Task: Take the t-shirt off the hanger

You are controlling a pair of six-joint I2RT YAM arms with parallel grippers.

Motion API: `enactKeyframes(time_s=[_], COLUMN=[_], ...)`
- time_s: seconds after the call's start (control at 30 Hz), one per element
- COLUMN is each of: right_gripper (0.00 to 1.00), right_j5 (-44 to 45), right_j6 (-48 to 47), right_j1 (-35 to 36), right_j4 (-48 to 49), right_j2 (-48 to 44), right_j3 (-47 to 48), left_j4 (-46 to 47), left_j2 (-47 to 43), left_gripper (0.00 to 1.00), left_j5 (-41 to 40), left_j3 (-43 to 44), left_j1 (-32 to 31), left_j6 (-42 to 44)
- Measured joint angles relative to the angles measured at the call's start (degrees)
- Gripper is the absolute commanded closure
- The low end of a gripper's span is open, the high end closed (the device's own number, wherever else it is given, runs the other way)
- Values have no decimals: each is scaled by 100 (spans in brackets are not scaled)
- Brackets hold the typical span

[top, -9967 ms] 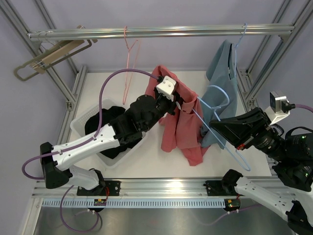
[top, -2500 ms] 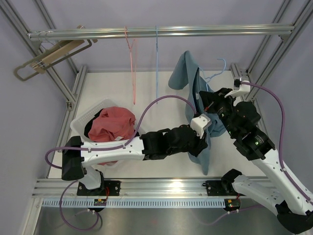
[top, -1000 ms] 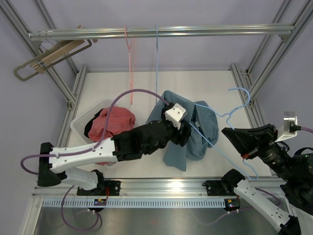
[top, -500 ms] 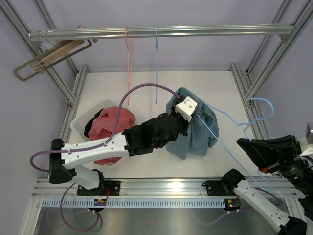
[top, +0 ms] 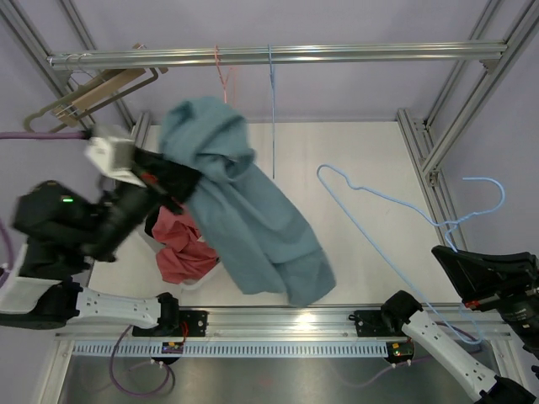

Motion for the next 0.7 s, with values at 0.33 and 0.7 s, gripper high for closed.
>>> enactKeyframes(time_s=[0.33,0.7], right_gripper=[100,100], right_j5=[2,0], right_j6=[-76,-223], right_j1=[0,0], right_j4=[140,540], right_j2=[249,1003], right_j3=[-385,-1104], left_j4=[-267,2214], left_j2=[-686,-20], left_gripper=[100,100], left_j5=[-2124,-2649], left_j3=[1298,551], left_j1=[17,20], left_j6=[1493,4553])
